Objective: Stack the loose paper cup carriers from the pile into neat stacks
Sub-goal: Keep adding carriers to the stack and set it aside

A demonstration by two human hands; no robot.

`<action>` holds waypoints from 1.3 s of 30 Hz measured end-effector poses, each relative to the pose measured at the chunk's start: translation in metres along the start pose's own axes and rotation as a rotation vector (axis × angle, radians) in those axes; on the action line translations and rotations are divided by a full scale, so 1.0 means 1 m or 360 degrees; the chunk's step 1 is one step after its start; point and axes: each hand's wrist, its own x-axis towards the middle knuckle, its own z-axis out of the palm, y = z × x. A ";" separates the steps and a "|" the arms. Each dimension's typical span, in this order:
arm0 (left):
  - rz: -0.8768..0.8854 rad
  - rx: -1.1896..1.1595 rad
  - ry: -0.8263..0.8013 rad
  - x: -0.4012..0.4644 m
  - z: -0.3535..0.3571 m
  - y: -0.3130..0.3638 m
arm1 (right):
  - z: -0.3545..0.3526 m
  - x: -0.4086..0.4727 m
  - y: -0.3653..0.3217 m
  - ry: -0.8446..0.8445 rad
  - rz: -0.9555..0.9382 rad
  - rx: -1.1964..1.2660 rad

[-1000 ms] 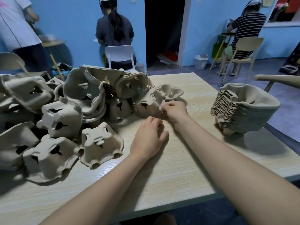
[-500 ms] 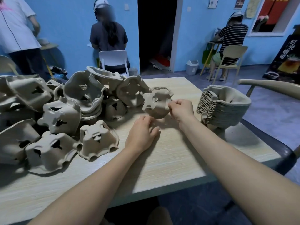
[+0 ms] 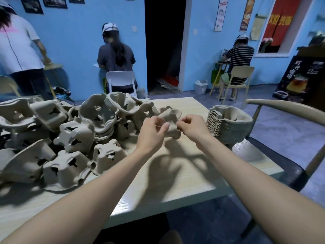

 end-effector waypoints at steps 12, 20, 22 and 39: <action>-0.0540 -0.0287 0.0060 0.014 -0.020 0.026 | 0.015 -0.018 -0.025 -0.0075 -0.0352 -0.0513; -0.0579 -0.0494 -0.0030 0.012 -0.041 0.023 | 0.001 -0.008 -0.025 0.0004 -0.0427 -0.0483; -0.0571 -0.0544 -0.0072 0.016 -0.047 0.021 | -0.009 -0.002 -0.027 0.0185 -0.0434 -0.0540; -0.0243 -0.0681 -0.0310 0.029 -0.006 0.089 | -0.093 0.007 -0.037 0.0613 -0.0212 -0.0240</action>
